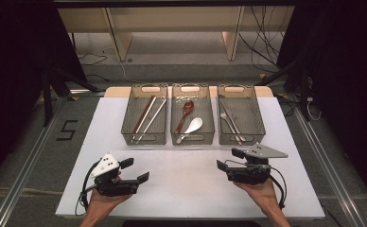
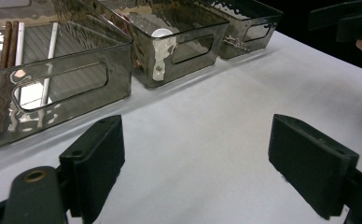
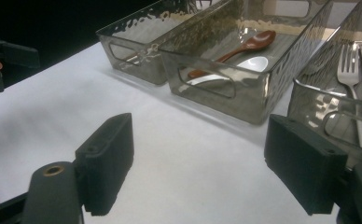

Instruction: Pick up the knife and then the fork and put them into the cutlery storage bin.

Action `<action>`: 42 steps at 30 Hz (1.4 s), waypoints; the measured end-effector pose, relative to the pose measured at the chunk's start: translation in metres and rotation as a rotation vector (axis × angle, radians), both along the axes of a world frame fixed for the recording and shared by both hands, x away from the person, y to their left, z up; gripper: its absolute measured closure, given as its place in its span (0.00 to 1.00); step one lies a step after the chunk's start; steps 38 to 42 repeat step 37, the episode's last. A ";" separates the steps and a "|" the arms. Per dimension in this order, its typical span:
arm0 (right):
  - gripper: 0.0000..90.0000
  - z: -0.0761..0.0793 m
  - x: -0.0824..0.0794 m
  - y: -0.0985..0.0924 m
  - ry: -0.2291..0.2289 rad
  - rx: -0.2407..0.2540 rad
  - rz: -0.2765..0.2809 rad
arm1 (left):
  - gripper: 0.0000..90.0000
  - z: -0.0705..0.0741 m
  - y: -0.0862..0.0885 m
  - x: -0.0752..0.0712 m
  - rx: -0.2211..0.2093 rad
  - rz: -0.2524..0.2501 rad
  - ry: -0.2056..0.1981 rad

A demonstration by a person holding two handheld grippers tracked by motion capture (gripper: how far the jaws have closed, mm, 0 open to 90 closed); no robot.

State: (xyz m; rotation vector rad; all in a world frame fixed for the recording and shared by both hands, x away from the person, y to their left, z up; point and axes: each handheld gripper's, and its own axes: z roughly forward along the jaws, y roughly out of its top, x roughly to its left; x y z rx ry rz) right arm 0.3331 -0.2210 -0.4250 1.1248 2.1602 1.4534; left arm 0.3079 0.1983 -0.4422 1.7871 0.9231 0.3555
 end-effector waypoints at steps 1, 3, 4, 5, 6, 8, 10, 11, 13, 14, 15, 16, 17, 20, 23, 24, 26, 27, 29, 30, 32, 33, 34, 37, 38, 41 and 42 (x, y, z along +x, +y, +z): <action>0.27 -0.001 -0.002 -0.001 0.002 0.001 0.001 | 0.20 0.000 0.000 0.000 -0.001 -0.001 0.001; 0.27 -0.003 -0.006 -0.002 -0.001 0.003 0.004 | 0.20 0.000 0.000 0.000 -0.001 -0.001 0.003; 0.26 -0.004 -0.007 -0.002 0.001 0.005 0.004 | 0.20 0.000 0.000 0.000 -0.002 -0.001 0.003; 0.26 -0.005 -0.009 -0.003 0.002 0.005 0.003 | 0.20 0.000 0.000 0.000 -0.003 -0.002 0.003; 0.26 -0.006 -0.011 -0.004 -0.001 0.003 0.004 | 0.20 0.000 0.000 0.000 -0.001 -0.004 0.003; 0.25 -0.007 -0.014 -0.005 -0.001 0.003 0.004 | 0.20 0.000 0.000 0.000 -0.004 -0.003 0.004; 0.24 -0.009 -0.017 -0.006 -0.002 0.007 0.002 | 0.20 -0.001 0.000 0.000 -0.001 -0.005 0.007; 0.24 -0.010 -0.018 -0.006 -0.001 0.010 0.002 | 0.20 -0.001 0.000 0.000 0.004 -0.010 0.007; 0.24 -0.011 -0.020 -0.007 -0.004 0.011 -0.002 | 0.20 -0.001 0.000 0.000 0.005 -0.014 0.012; 0.24 -0.011 -0.021 -0.008 -0.009 0.012 -0.002 | 0.20 -0.001 0.000 0.000 0.007 -0.014 0.014; 0.24 -0.012 -0.022 -0.008 -0.008 0.017 -0.004 | 0.20 -0.001 -0.001 0.001 0.006 -0.015 0.016; 0.24 -0.012 -0.023 -0.009 -0.012 0.017 -0.003 | 0.19 -0.001 -0.001 0.001 0.009 -0.016 0.014; 0.24 -0.012 -0.023 -0.009 -0.016 0.017 -0.003 | 0.19 -0.001 -0.001 0.001 0.007 -0.017 0.018; 0.24 -0.012 -0.025 -0.010 -0.018 0.022 -0.004 | 0.19 -0.001 -0.001 0.001 0.007 -0.016 0.015; 0.24 -0.012 -0.025 -0.011 -0.025 0.022 -0.010 | 0.19 -0.001 -0.001 0.001 0.005 -0.014 0.017; 0.24 -0.011 -0.025 -0.011 -0.025 0.020 -0.011 | 0.19 -0.001 -0.001 0.001 0.005 -0.014 0.017; 0.24 -0.011 -0.025 -0.011 -0.023 0.021 -0.011 | 0.19 -0.001 -0.001 0.001 0.006 -0.016 0.016; 0.24 -0.011 -0.025 -0.011 -0.025 0.020 -0.012 | 0.19 -0.001 -0.001 0.001 0.008 -0.015 0.017; 0.24 -0.011 -0.025 -0.011 -0.026 0.021 -0.012 | 0.19 -0.001 -0.001 0.001 0.008 -0.016 0.016; 0.24 -0.011 -0.025 -0.011 -0.025 0.021 -0.012 | 0.19 -0.001 -0.001 0.001 0.009 -0.016 0.017; 0.24 -0.012 -0.025 -0.011 -0.026 0.018 -0.013 | 0.19 -0.001 0.000 0.001 0.008 -0.015 0.017; 0.24 -0.012 -0.025 -0.011 -0.026 0.017 -0.013 | 0.19 -0.001 0.000 0.001 0.008 -0.015 0.017; 0.24 -0.012 -0.025 -0.011 -0.026 0.018 -0.013 | 0.19 -0.001 0.000 0.001 0.007 -0.015 0.016; 0.24 -0.011 -0.025 -0.011 -0.026 0.017 -0.015 | 0.19 -0.001 0.000 0.001 0.007 -0.013 0.018; 0.24 -0.011 -0.025 -0.011 -0.026 0.017 -0.015 | 0.19 -0.001 0.000 0.001 0.007 -0.013 0.018; 0.24 -0.011 -0.025 -0.011 -0.026 0.017 -0.015 | 0.19 -0.001 0.000 0.001 0.007 -0.013 0.018; 0.24 -0.011 -0.025 -0.011 -0.026 0.017 -0.015 | 0.19 -0.001 0.000 0.001 0.007 -0.013 0.018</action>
